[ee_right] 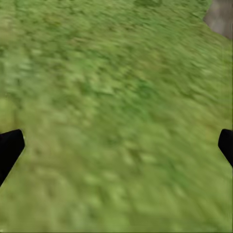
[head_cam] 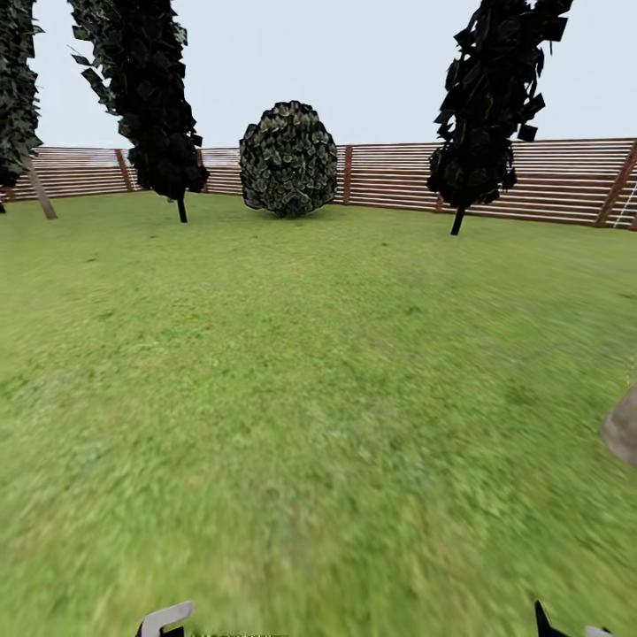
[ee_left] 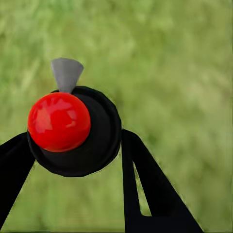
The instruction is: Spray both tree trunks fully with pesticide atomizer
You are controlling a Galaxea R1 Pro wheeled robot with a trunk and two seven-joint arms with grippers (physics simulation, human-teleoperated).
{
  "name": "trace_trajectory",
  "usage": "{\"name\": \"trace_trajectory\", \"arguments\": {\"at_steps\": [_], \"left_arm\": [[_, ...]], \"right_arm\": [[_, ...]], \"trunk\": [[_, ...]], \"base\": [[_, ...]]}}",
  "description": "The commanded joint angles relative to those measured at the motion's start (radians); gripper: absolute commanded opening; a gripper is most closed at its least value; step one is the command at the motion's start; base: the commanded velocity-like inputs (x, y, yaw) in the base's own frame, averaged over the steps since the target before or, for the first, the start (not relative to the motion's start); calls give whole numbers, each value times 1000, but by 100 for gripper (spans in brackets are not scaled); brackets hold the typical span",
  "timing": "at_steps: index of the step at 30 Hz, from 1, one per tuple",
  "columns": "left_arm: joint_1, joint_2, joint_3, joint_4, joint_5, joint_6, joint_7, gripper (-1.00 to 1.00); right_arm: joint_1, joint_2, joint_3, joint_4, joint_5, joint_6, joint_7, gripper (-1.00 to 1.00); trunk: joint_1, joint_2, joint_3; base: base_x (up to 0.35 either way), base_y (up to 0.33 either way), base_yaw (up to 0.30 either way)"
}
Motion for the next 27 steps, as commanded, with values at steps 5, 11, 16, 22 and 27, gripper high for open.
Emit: {"name": "trace_trajectory", "arguments": {"at_steps": [5, 11, 16, 22, 27], "left_arm": [[0, 5, 2, 1, -1, 0, 0, -100], [1, 6, 4, 10, 8, -1, 3, -100], [2, 6, 6, 13, 10, 1, 3, -100], [2, 6, 6, 14, 12, 1, 4, -100], [2, 6, 6, 14, 12, 0, 5, -100]], "right_arm": [[0, 10, -2, 4, 3, -3, 3, 100], [0, 21, 10, 5, 2, -1, 7, 100], [0, 34, 19, 1, 6, -6, 8, 100], [0, 34, 17, -4, 6, -6, 9, 100], [0, 34, 17, -2, 6, -6, 9, 100]], "trunk": [[0, 0, 0], [0, 0, 0], [0, 0, 0], [0, 0, 0], [0, 0, 0]], "base": [[0, 0, 279], [0, 0, 279], [0, 0, 279], [0, 0, 279], [0, 26, 279]]}}
